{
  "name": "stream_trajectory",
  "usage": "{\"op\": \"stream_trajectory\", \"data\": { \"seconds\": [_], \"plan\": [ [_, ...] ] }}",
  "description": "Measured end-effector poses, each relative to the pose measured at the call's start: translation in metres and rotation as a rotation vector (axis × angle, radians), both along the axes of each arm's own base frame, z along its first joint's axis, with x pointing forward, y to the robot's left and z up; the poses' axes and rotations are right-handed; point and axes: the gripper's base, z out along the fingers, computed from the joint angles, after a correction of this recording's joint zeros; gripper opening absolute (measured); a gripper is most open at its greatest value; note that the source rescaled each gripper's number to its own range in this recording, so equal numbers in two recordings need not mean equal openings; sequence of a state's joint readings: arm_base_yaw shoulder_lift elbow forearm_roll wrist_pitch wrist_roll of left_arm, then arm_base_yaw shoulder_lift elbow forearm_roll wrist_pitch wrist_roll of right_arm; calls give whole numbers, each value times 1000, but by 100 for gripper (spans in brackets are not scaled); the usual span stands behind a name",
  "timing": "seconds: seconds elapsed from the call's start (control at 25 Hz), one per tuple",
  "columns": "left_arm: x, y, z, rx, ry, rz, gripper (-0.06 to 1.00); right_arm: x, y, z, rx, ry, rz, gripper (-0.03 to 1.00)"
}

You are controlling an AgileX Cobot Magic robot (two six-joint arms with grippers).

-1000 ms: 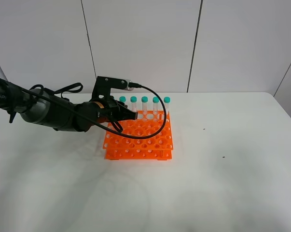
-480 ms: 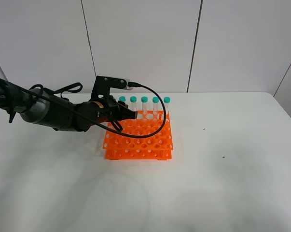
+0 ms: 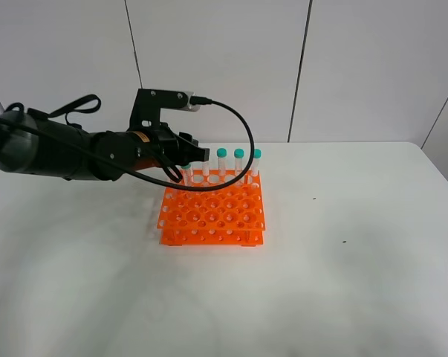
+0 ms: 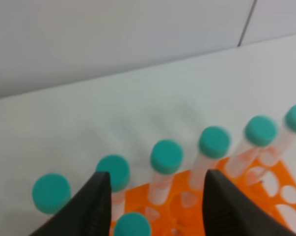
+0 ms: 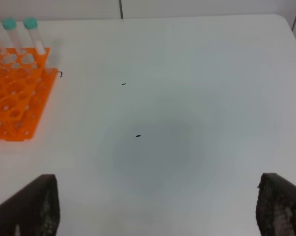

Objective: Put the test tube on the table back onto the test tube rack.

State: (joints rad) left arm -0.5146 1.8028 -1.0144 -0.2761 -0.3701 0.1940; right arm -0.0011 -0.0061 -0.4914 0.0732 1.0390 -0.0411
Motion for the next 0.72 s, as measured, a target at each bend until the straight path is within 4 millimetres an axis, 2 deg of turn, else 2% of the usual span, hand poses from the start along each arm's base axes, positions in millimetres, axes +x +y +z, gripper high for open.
{"op": "stream_trajectory", "data": {
  "seconds": [0.16, 0.28, 0.36, 0.44, 0.6, 0.72],
  "plan": [
    [-16, 5, 38, -22, 0, -31, 47, 0, 0, 0, 0, 0, 0, 94],
    [-29, 9, 56, -6, 31, -70, 57, 0, 0, 0, 0, 0, 0, 94],
    [-37, 11, 60, 12, 88, -96, 74, 0, 0, 0, 0, 0, 0, 94],
    [-43, 12, 59, 42, 187, -126, 84, 0, 0, 0, 0, 0, 0, 94],
    [-38, 20, 63, 90, 389, -156, 90, 0, 0, 0, 0, 0, 0, 94],
    [-25, 29, 67, 103, 539, -156, 91, 0, 0, 0, 0, 0, 0, 94]
  ]
}}
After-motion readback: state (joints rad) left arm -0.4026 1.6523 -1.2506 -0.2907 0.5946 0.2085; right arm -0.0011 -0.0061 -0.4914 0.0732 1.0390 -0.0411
